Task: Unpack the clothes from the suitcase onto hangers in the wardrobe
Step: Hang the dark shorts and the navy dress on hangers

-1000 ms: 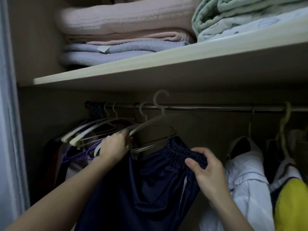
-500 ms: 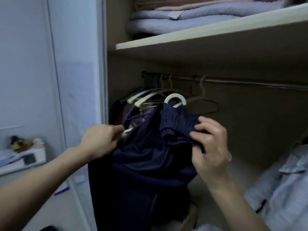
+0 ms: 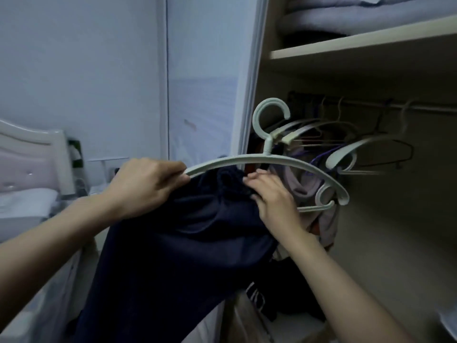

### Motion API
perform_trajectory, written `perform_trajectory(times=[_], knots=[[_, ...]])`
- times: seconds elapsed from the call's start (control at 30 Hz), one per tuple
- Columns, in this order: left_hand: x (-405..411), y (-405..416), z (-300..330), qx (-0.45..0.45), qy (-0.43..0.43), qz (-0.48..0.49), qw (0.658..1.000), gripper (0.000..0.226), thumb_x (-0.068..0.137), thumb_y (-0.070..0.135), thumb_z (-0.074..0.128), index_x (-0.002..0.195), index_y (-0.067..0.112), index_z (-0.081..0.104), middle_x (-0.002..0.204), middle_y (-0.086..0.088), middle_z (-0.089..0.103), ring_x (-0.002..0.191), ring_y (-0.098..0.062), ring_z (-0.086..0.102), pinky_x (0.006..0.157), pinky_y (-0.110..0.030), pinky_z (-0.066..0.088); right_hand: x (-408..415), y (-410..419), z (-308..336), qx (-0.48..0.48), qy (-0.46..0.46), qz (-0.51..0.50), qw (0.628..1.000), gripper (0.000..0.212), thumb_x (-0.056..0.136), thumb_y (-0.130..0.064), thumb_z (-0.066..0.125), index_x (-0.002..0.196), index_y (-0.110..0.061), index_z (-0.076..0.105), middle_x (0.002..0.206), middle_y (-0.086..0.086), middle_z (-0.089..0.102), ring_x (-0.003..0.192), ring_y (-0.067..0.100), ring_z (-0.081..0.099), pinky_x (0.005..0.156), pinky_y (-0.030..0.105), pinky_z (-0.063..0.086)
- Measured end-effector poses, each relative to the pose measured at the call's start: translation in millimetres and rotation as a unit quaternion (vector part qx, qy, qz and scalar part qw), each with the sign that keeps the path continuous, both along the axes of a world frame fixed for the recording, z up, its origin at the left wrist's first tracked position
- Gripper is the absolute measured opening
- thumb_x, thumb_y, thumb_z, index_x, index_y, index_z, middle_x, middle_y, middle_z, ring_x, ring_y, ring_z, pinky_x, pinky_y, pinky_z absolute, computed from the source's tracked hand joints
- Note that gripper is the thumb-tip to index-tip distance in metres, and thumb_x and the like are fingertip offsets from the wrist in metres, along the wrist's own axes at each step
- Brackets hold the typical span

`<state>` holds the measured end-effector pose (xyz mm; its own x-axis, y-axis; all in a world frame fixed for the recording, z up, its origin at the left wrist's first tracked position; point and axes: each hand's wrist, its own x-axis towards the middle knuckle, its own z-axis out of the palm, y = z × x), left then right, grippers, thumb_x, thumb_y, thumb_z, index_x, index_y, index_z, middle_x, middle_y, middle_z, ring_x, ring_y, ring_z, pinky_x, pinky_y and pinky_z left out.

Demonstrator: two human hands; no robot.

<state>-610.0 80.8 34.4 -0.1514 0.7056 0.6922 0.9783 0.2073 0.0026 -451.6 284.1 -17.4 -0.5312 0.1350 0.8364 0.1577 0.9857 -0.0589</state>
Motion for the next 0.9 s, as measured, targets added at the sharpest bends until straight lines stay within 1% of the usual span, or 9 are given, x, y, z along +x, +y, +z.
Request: perform_trajectory(times=[0.07,0.13,0.23,0.3,0.43,0.57,0.7,0.8,0.9], knots=[[-6.4,-9.2,-4.3,-0.008,0.01,0.006,1.0,0.063,0.073,0.064,0.014,0.082,0.018,0.057,0.068,-0.002,0.06,0.074,-0.034,0.059,0.058,-0.035,0.04,-17.0,0.1,3.2,-0.053,-0.093,-0.029,0.994,0.037,0.086,0.004,0.053,0.122,-0.002,0.058,0.129,0.014,0.055,0.126,0.03,0.045,0.102,0.005,0.017],[-13.4,-13.3,-12.4,-0.02,0.01,0.042,0.999,0.059,0.077,0.063,0.017,0.082,0.019,0.056,0.07,-0.001,0.061,0.077,-0.033,0.059,0.057,-0.032,0.033,-19.6,-7.8,-2.1,-0.078,-0.118,-0.03,0.989,0.037,0.092,-0.008,0.049,0.129,-0.003,0.052,0.134,0.013,0.051,0.128,0.026,0.042,0.106,0.021,0.022],[-31.6,-16.1,-26.2,-0.048,0.0,0.121,0.991,0.046,0.09,0.053,0.028,0.091,0.02,0.059,0.087,-0.005,0.067,0.087,-0.035,0.059,0.062,-0.031,0.029,-1.6,-51.5,-27.9,-0.181,0.125,0.027,0.975,0.022,0.089,-0.011,0.049,0.1,-0.005,0.067,0.103,0.008,0.065,0.1,0.012,0.057,0.09,0.017,0.038],[-40.7,-20.3,-34.9,-0.056,-0.011,0.15,0.987,0.048,0.09,0.053,0.029,0.097,0.02,0.063,0.092,-0.009,0.067,0.09,-0.036,0.059,0.063,-0.032,0.032,7.4,-79.7,-65.7,-0.355,0.234,0.054,0.904,0.012,0.088,-0.011,0.051,0.087,-0.018,0.061,0.09,0.002,0.061,0.086,0.004,0.056,0.079,0.012,0.041],[-40.0,-29.6,-45.0,-0.05,-0.071,0.155,0.984,0.031,0.094,0.039,0.045,0.092,0.015,0.064,0.085,-0.012,0.066,0.088,-0.037,0.059,0.064,-0.033,0.035,-12.5,-100.5,-125.3,-0.715,0.16,0.114,0.671,0.019,0.089,-0.019,0.06,0.103,-0.031,0.055,0.114,0.0,0.061,0.107,0.015,0.058,0.096,0.034,0.046],[-36.2,-31.2,-50.1,-0.044,-0.057,0.171,0.983,0.028,0.094,0.035,0.046,0.098,0.015,0.064,0.088,-0.013,0.066,0.09,-0.038,0.058,0.065,-0.035,0.035,-30.0,-95.0,-108.2,-0.721,0.214,0.175,0.636,0.027,0.089,-0.007,0.057,0.113,-0.02,0.053,0.11,-0.007,0.061,0.098,0.0,0.058,0.078,0.015,0.049],[-42.6,-34.1,-57.7,-0.025,-0.05,0.17,0.984,0.028,0.094,0.036,0.046,0.091,0.013,0.062,0.083,-0.014,0.065,0.087,-0.039,0.059,0.064,-0.036,0.035,-50.6,-75.7,-93.2,-0.754,0.214,0.233,0.575,0.042,0.087,0.001,0.056,0.128,-0.001,0.046,0.12,0.012,0.058,0.108,0.02,0.056,0.098,0.032,0.044],[-48.9,-38.1,-60.8,-0.006,-0.051,0.16,0.986,0.039,0.089,0.046,0.038,0.081,0.014,0.06,0.073,-0.011,0.062,0.08,-0.04,0.058,0.06,-0.033,0.03,-54.8,-66.1,-89.9,-0.799,0.172,0.256,0.516,0.032,0.087,-0.004,0.057,0.119,-0.003,0.051,0.107,0.011,0.063,0.096,0.021,0.06,0.087,0.031,0.049],[-55.6,-45.5,-61.4,0.004,-0.06,0.169,0.984,0.039,0.082,0.046,0.034,0.077,0.017,0.058,0.067,-0.011,0.059,0.076,-0.04,0.059,0.058,-0.033,0.031,-46.4,-66.1,-93.5,-0.806,0.035,0.285,0.517,0.033,0.08,-0.015,0.065,0.111,-0.005,0.059,0.101,0.007,0.069,0.095,0.018,0.064,0.078,0.025,0.052]])
